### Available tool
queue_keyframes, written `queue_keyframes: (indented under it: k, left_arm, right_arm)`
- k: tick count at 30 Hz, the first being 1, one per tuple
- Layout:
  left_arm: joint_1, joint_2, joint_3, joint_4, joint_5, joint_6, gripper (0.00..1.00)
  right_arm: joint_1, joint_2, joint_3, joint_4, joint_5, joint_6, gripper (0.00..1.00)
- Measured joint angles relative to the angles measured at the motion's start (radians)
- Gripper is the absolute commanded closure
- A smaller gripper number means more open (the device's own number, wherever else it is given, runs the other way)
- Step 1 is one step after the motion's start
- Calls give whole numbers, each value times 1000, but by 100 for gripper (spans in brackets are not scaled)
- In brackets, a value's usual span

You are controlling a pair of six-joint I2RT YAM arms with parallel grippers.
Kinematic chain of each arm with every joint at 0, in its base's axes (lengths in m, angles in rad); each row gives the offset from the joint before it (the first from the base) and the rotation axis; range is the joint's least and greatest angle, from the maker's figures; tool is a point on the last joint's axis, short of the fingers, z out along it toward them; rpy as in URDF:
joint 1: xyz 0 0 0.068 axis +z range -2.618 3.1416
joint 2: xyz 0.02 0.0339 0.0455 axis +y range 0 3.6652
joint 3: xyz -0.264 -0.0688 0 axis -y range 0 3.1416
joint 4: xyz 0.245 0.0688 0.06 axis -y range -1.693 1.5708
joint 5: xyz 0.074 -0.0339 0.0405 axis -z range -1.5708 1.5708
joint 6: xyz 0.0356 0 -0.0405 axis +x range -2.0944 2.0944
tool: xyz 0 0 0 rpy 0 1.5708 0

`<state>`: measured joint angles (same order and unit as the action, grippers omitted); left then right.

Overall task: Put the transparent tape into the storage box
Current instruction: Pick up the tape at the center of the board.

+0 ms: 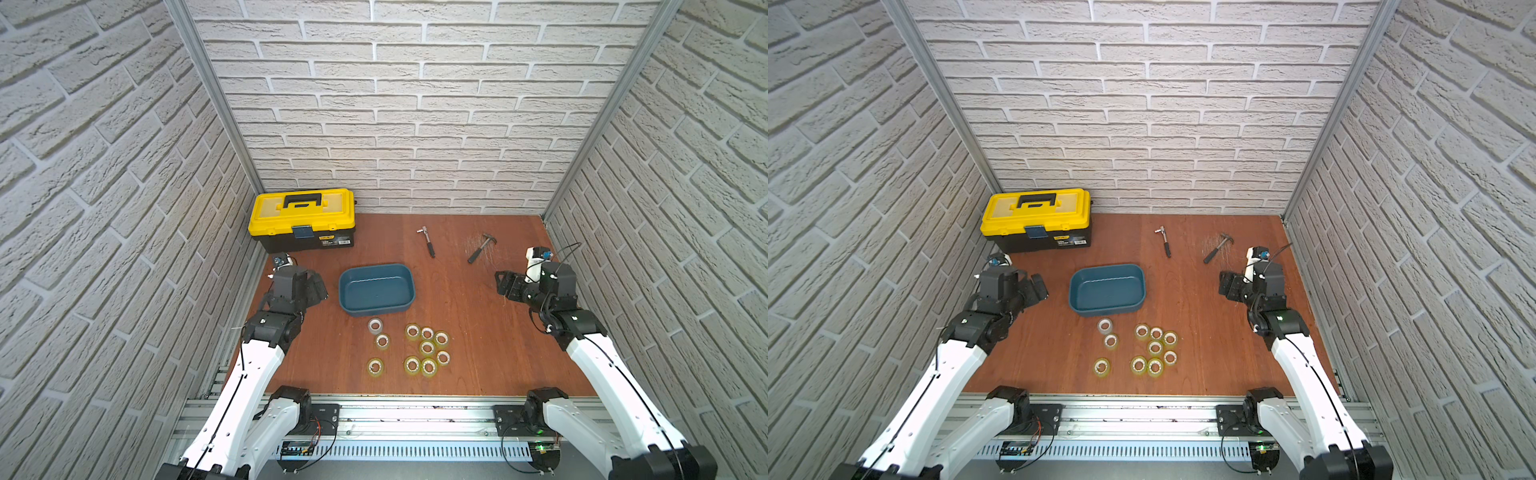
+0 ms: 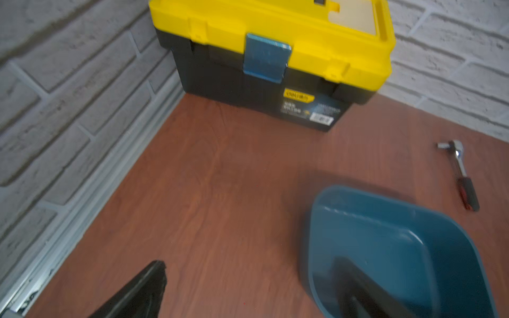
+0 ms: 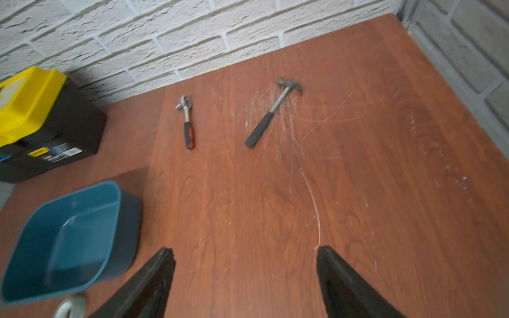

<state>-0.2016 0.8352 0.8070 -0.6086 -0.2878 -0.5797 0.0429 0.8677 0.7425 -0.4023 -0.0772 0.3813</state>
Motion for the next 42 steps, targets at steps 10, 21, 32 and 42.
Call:
queue_keyframes:
  k: [10,21,32,42]
  left_arm:
    - [-77,-5,66,-185,197,58,2]
    - [-79,66,81,-190,230,143,2]
    - [-79,71,82,-191,207,183,2]
    - [-79,60,82,-188,204,187,2]
  right_arm:
    - [37,-220,-108,-305,-163,100,34]
    - [169,-227,-183,-371,-232,184,29]
    - [472,107,-117,-269,-66,241,36]
    - [564,297,-76,-163,48,267,41]
